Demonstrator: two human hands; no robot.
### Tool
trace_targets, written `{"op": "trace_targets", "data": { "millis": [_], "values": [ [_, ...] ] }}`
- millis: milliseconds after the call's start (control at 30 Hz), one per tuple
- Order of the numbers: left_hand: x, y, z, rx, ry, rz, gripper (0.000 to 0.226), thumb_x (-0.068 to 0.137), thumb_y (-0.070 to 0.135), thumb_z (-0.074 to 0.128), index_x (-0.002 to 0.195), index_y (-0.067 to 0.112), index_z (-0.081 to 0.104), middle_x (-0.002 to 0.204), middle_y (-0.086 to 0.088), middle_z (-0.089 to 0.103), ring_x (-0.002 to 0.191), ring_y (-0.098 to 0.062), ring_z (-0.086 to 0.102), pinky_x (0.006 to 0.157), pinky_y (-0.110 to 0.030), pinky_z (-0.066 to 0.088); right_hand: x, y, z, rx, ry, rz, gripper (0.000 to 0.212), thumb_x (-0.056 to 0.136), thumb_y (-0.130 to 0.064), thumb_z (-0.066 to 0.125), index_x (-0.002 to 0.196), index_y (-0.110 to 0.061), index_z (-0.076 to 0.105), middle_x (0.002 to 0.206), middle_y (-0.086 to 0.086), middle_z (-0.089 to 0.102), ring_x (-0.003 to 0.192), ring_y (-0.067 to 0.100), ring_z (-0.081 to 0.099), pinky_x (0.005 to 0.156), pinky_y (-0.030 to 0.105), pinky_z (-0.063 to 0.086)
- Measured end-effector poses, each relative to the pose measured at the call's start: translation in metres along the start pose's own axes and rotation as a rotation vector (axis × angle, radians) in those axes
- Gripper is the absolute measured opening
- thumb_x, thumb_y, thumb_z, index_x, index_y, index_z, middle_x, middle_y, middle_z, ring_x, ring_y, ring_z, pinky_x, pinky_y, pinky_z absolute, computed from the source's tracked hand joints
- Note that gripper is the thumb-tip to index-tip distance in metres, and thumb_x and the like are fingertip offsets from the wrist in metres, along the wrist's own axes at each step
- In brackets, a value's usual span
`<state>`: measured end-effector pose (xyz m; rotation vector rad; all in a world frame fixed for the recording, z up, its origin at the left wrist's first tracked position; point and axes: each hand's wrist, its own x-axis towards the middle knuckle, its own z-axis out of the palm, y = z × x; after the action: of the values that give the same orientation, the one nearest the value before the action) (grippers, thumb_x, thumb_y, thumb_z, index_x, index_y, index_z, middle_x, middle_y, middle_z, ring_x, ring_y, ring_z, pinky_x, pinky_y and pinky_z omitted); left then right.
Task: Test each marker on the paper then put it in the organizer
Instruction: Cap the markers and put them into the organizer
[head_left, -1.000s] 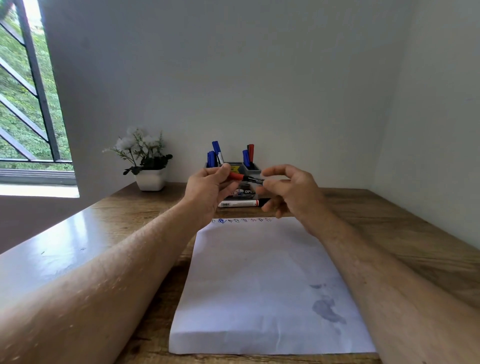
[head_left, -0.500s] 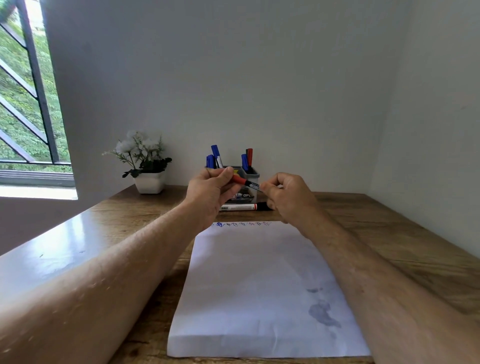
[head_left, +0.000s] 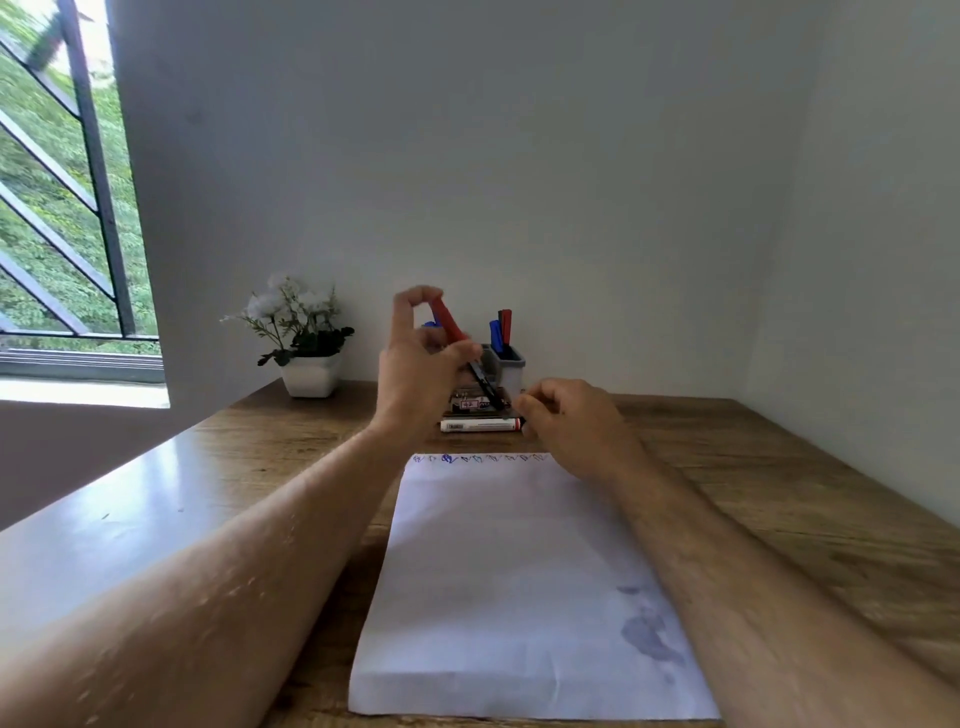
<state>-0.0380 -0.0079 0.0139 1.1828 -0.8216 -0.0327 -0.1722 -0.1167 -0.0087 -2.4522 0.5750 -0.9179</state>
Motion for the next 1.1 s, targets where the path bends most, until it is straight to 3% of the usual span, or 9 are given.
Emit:
{"op": "trace_targets", "data": {
  "millis": [200,333,467,533,600,767,933,1100],
  "values": [
    [0.025,0.004,-0.004,0.308,0.144,0.346,0.057,0.088,0.007,0.07,0.122,0.043,0.043,0.092,0.007,0.066,0.082,-0.003,0.067,0.067,-0.019,0.055,0.004,0.008,0.002,-0.062,-0.029,-0.02,0.033,0.098,-0.047,0.052,0.092,-0.021,0.072,0.079,-0.006,0.069,0.072,0.006,0.063,0.061,0.025,0.047],
    [0.052,0.005,-0.006,0.429,0.21,0.475,0.056,0.091,0.004,0.065,0.126,0.042,0.042,0.094,0.008,0.065,0.078,0.01,0.062,0.069,-0.02,0.055,0.008,0.013,0.004,-0.06,-0.038,-0.035,0.039,0.096,-0.053,0.051,0.089,-0.021,0.073,0.077,-0.007,0.07,0.071,0.006,0.064,0.068,0.032,0.055],
    [0.068,-0.007,-0.01,0.506,0.242,0.392,0.058,0.089,0.002,0.066,0.13,0.038,0.044,0.11,-0.005,0.065,0.084,-0.012,0.067,0.073,-0.034,0.061,0.01,0.011,0.006,-0.073,-0.034,-0.042,0.039,0.096,-0.053,0.051,0.089,-0.021,0.072,0.078,-0.005,0.068,0.071,0.008,0.062,0.063,0.029,0.049],
    [0.071,-0.015,-0.012,0.576,0.233,0.333,0.059,0.087,0.004,0.07,0.132,0.034,0.047,0.113,-0.006,0.063,0.087,-0.016,0.066,0.074,-0.027,0.056,0.009,0.01,0.006,-0.074,-0.046,-0.033,0.04,0.096,-0.054,0.051,0.09,-0.021,0.072,0.078,-0.004,0.068,0.071,0.009,0.062,0.061,0.028,0.047],
    [0.072,-0.025,-0.013,0.638,0.204,0.284,0.059,0.085,0.011,0.074,0.133,0.033,0.049,0.11,-0.005,0.064,0.091,-0.018,0.065,0.075,-0.024,0.05,0.01,0.011,0.006,-0.077,-0.055,-0.036,0.041,0.096,-0.055,0.051,0.089,-0.02,0.072,0.076,-0.002,0.067,0.069,0.009,0.061,0.058,0.026,0.043],
    [0.074,-0.041,-0.013,0.794,0.105,0.195,0.06,0.085,0.017,0.075,0.139,0.03,0.05,0.102,-0.003,0.071,0.088,-0.016,0.068,0.086,-0.042,0.058,0.014,0.012,0.006,-0.075,-0.056,-0.034,0.043,0.094,-0.056,0.053,0.085,-0.019,0.072,0.074,-0.001,0.066,0.066,0.01,0.059,0.055,0.025,0.042],
    [0.078,-0.039,-0.01,0.929,0.074,0.177,0.045,0.091,0.02,0.068,0.134,0.017,0.057,0.103,-0.007,0.073,0.089,-0.017,0.07,0.078,-0.028,0.052,0.018,0.013,0.007,-0.082,-0.067,-0.028,0.043,0.094,-0.057,0.053,0.086,-0.019,0.072,0.075,-0.001,0.067,0.069,0.01,0.06,0.057,0.025,0.044],
    [0.068,-0.03,-0.002,0.931,0.073,0.201,0.024,0.096,0.021,0.061,0.117,0.015,0.068,0.1,-0.005,0.075,0.088,-0.016,0.07,0.074,-0.029,0.058,0.016,0.014,0.004,-0.077,-0.067,-0.013,0.042,0.094,-0.054,0.055,0.088,-0.017,0.074,0.08,0.0,0.069,0.073,0.01,0.062,0.06,0.025,0.045]
  ]
}}
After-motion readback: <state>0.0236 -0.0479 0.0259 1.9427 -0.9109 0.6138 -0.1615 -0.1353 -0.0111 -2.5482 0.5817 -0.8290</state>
